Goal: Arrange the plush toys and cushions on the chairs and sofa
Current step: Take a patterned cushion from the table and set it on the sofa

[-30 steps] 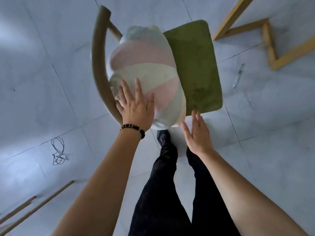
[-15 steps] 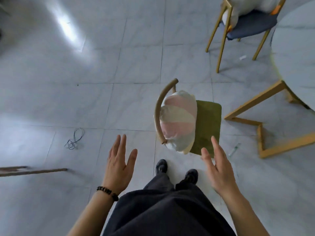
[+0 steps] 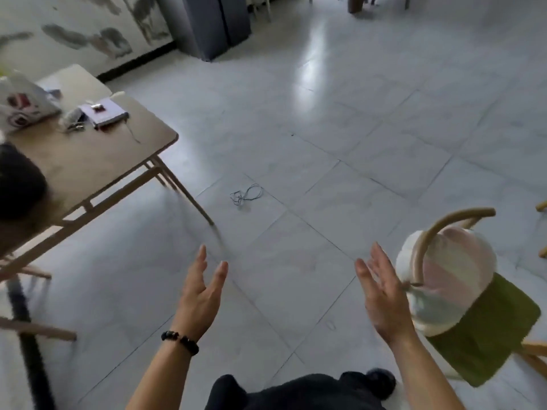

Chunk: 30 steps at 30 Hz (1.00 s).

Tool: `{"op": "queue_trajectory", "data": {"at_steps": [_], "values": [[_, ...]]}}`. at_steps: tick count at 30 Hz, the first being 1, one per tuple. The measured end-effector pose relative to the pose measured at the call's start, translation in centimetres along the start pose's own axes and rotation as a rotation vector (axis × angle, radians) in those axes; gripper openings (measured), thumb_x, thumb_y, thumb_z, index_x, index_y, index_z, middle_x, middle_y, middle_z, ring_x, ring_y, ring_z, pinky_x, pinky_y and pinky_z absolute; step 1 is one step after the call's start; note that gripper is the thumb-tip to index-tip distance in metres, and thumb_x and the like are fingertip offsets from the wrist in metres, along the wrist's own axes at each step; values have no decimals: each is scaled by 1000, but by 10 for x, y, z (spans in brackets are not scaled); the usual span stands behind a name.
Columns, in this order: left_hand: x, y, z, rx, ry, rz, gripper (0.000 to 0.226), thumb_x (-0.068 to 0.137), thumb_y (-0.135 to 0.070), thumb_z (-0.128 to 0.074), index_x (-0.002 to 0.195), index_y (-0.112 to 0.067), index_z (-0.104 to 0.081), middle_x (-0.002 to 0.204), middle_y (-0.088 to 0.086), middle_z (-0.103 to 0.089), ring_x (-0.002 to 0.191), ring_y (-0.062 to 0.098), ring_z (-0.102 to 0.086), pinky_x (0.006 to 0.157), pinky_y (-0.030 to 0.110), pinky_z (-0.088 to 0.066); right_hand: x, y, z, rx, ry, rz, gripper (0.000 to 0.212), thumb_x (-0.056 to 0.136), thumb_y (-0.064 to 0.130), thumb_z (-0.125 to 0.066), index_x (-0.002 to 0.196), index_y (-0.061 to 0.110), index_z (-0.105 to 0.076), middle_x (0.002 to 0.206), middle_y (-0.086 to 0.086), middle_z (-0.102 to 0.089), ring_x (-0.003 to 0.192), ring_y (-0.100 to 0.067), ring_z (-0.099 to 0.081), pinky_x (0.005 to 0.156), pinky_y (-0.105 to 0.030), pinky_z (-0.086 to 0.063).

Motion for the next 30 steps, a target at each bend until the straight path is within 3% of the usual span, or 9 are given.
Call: {"op": "queue_trajectory", "data": {"at_steps": [3,8,10,12,17,20,24,27,30], "values": [[-3,48,83,-104,-87,37,72,99,-34,-57,159,-25,-19,164,1,-29,147,17,-35,118,41,-33,-15,32,-93,-79,88,55,82,86,54,-58,159,31,-29,163,8,-36,141,-6,-40,112,-29,-34],[-17,111,225,-265,-334,106,71,97,-30,-61,158,-23,-26,158,2,-40,140,18,-44,107,34,-40,-49,86,-248,-203,332,172,77,86,57,-65,153,40,-33,158,14,-38,141,-3,-41,121,-38,-34],[-19,124,276,-320,-418,95,69,97,-28,-62,157,-24,-28,156,-1,-42,138,15,-45,104,31,-40,-59,113,-297,-223,392,221,74,85,57,-65,150,45,-33,154,17,-39,140,-4,-42,118,-32,-35],[-16,133,313,-348,-471,86,67,97,-27,-61,156,-26,-29,154,-4,-43,136,12,-45,105,30,-38,-61,137,-333,-226,429,262,77,81,56,-63,152,44,-34,153,18,-39,138,-4,-43,113,-27,-35],[13,174,377,-392,-583,128,68,96,-26,-62,156,-25,-30,156,-3,-41,140,14,-43,116,39,-36,-39,156,-423,-261,501,301,82,80,56,-62,155,40,-33,157,12,-40,138,-10,-46,110,-28,-39],[47,201,403,-405,-604,191,69,96,-25,-64,157,-25,-30,158,-4,-40,141,10,-42,116,34,-34,-7,151,-487,-282,550,271,83,79,58,-63,155,40,-33,157,7,-42,138,-16,-48,108,-31,-41],[111,224,453,-327,-641,255,71,95,-30,-65,157,-29,-31,158,-8,-40,143,11,-39,113,33,-35,46,169,-597,-266,633,284,82,80,57,-64,154,38,-34,159,4,-42,134,-11,-47,110,-34,-42],[167,223,509,-285,-692,317,83,90,-38,-70,159,-28,-23,164,-2,-28,150,17,-29,120,43,-31,84,212,-684,-232,692,344,81,85,55,-67,156,34,-34,159,2,-42,139,-12,-45,114,-39,-42],[214,198,583,-122,-863,283,117,76,-46,-81,161,-25,-4,170,2,0,154,14,-1,124,42,-11,112,266,-765,-173,746,437,86,84,57,-70,157,36,-29,160,8,-39,142,-7,-42,115,-39,-43]]}}
Point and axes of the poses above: each hand's wrist, its own x-axis towards the middle knuckle, its own z-axis out of the back of the hand, y = z × x, the point moved 8 cm from there along x, towards the middle knuckle
